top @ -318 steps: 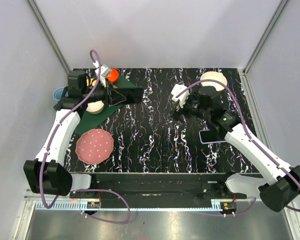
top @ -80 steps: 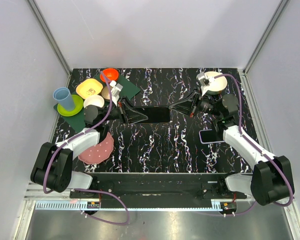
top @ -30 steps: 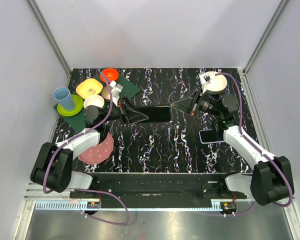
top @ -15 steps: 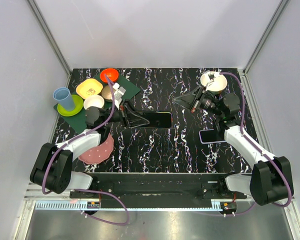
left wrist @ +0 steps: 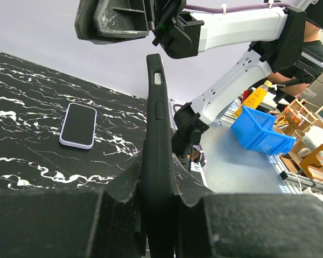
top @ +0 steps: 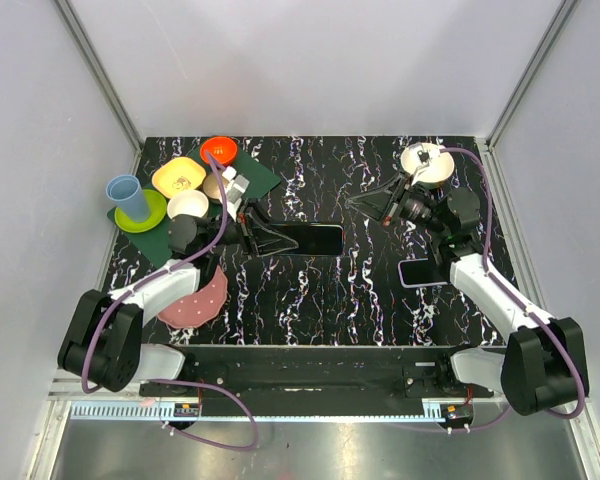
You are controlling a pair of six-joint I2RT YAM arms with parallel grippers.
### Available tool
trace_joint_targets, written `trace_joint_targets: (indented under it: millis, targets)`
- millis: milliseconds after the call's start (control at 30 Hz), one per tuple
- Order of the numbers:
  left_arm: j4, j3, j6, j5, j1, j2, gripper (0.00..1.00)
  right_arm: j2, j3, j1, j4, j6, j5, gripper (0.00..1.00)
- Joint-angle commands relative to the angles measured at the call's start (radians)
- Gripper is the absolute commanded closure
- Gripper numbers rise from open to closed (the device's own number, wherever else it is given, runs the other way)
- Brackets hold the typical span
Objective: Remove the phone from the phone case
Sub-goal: Remove the phone case from the phone.
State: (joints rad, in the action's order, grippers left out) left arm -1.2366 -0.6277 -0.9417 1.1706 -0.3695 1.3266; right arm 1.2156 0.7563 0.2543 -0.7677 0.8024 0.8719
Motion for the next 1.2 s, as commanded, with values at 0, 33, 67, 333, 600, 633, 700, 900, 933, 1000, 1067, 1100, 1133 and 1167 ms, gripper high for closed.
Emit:
trace_joint_targets:
  millis: [0,33,67,333,600,633,700,900,933,1000,1067,1100,1133,1167]
  targets:
    - [-0.199,-0.018,0.040,-0.026,0.000,-0.035,1.00,-0.045,0.002,-0.004,-0.005,-0.095,-0.004,0.66]
    - [-0.190,-0.020,0.044,-0.026,0.000,-0.036,1.00,-0.045,0.003,-0.004,-0.004,-0.104,0.004,0.64]
    - [-0.185,-0.018,0.049,-0.031,0.000,-0.038,1.00,-0.047,0.003,-0.004,-0.005,-0.120,0.015,0.62]
    - [-0.112,-0.027,0.086,-0.046,0.001,-0.046,1.00,-0.041,0.003,-0.004,-0.048,-0.164,0.134,0.54]
    - [-0.055,-0.030,0.127,-0.051,0.001,-0.056,1.00,-0.051,0.035,0.028,0.011,-0.236,0.242,0.52]
    - [-0.046,-0.030,0.136,-0.052,0.001,-0.056,1.00,-0.054,0.038,0.037,0.022,-0.249,0.248,0.52]
    - [-0.043,-0.032,0.138,-0.054,0.001,-0.055,1.00,-0.062,0.041,0.045,0.048,-0.281,0.266,0.51]
    - [-0.035,-0.033,0.142,-0.054,0.001,-0.049,1.00,-0.067,0.037,0.063,0.053,-0.310,0.297,0.50]
    - [-0.034,-0.035,0.144,-0.054,0.001,-0.049,1.00,-0.067,0.034,0.065,0.044,-0.307,0.296,0.50]
    - [-0.032,-0.033,0.147,-0.052,0.001,-0.047,1.00,-0.068,0.021,0.066,0.009,-0.293,0.282,0.50]
    - [-0.031,-0.033,0.147,-0.051,0.001,-0.046,1.00,-0.076,0.009,0.065,-0.014,-0.290,0.244,0.50]
    - [-0.031,-0.033,0.147,-0.052,0.001,-0.046,1.00,-0.080,0.006,0.063,-0.022,-0.289,0.231,0.50]
    - [-0.031,-0.033,0.149,-0.052,0.001,-0.046,1.00,-0.083,0.005,0.063,-0.027,-0.290,0.219,0.50]
    - [-0.031,-0.033,0.149,-0.052,0.001,-0.046,1.00,-0.083,0.002,0.063,-0.039,-0.281,0.201,0.50]
